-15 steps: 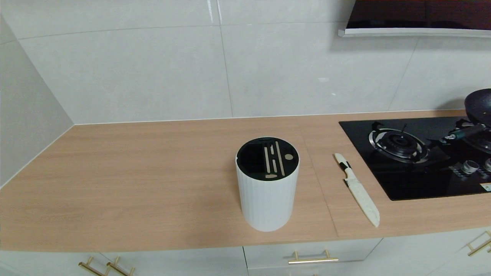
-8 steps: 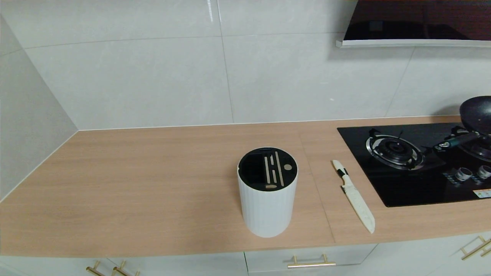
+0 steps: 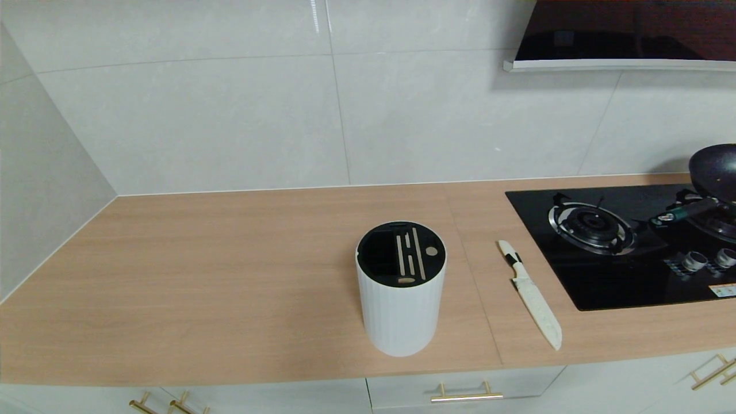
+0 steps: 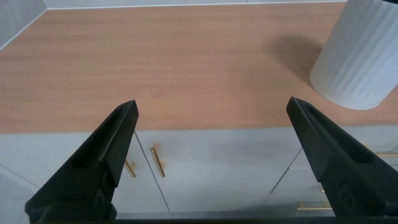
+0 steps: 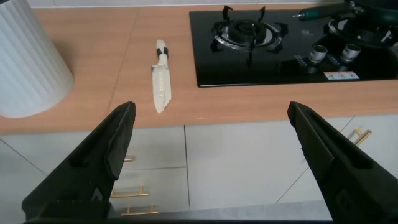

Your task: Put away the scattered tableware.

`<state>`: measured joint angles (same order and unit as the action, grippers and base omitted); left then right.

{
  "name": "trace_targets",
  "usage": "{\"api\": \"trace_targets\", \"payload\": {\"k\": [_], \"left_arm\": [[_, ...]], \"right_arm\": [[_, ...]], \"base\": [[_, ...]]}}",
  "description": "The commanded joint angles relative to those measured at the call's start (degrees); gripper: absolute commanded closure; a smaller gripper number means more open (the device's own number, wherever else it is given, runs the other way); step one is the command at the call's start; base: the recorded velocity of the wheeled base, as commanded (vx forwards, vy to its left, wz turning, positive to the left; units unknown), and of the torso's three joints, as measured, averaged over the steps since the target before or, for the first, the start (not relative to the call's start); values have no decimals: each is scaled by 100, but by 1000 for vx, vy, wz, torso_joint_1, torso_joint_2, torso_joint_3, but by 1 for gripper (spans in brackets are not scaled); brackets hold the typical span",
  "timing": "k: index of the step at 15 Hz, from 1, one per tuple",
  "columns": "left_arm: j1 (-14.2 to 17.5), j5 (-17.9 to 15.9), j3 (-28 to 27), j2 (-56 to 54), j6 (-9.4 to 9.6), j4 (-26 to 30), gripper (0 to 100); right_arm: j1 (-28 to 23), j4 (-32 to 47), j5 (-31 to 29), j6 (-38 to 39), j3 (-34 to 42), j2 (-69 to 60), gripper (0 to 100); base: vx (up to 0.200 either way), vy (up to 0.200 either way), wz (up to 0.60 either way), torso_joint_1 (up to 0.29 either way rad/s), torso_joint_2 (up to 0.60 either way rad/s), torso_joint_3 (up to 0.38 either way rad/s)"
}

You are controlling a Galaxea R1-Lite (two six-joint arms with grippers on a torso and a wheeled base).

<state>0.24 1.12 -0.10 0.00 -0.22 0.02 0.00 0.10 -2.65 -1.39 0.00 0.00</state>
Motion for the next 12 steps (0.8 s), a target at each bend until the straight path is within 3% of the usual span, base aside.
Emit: {"api": "trace_targets", "payload": {"k": [1, 5, 8, 12], "left_arm": [[2, 2, 1, 9, -4, -2, 0], [2, 2, 1, 9, 4, -2, 0], [2, 2, 1, 9, -4, -2, 0], [2, 2, 1, 9, -4, 6, 0]], "right_arm": [[9, -36, 1, -19, -18, 0, 0], [79, 122, 555, 121, -1151, 1011, 0], [88, 122, 853, 139, -2048, 3103, 0], [729, 61, 880, 139, -3111, 5739, 0]], "base": [[0, 0, 0, 0, 0, 0], [0, 0, 0, 0, 0, 0], [0, 0, 0, 0, 0, 0], [0, 0, 0, 0, 0, 0]]}}
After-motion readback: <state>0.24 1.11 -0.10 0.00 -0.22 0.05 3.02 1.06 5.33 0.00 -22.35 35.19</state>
